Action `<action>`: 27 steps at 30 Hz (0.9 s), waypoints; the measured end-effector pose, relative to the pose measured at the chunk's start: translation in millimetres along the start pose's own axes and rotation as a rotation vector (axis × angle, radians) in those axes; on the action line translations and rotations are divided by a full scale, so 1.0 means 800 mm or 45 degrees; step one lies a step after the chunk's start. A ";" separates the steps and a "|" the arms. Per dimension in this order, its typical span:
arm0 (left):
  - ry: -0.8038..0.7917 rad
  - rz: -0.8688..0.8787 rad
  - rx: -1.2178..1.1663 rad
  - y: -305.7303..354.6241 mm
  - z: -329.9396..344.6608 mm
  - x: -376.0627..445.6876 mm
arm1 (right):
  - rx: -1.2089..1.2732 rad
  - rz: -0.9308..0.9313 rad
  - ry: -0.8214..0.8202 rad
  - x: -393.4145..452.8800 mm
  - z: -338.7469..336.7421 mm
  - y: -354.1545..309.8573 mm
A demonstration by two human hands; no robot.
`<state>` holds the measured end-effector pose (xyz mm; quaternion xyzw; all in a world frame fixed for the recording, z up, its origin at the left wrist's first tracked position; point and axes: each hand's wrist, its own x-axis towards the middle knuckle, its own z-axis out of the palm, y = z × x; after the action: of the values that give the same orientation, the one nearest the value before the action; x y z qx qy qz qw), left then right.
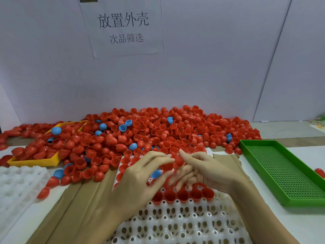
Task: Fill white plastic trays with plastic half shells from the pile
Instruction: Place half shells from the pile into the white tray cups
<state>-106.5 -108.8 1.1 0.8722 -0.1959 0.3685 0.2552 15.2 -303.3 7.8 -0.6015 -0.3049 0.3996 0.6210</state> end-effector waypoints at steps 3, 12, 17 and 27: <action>0.049 -0.376 -0.417 0.001 0.005 -0.001 | -0.115 0.034 -0.059 -0.001 -0.002 -0.001; 0.018 -0.569 -0.547 0.001 0.005 0.000 | -0.139 -0.136 0.119 -0.003 -0.004 -0.002; -0.139 -0.591 -0.678 0.002 0.003 0.001 | -0.107 -0.123 0.123 -0.002 -0.001 -0.001; -0.397 -0.349 -0.334 0.040 0.035 0.027 | 0.265 -0.336 0.772 -0.012 -0.070 -0.003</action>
<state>-93.6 -154.1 10.0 0.8964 -0.1587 0.1628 0.3805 59.1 -340.1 6.1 -0.5815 -0.1394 0.1479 0.7878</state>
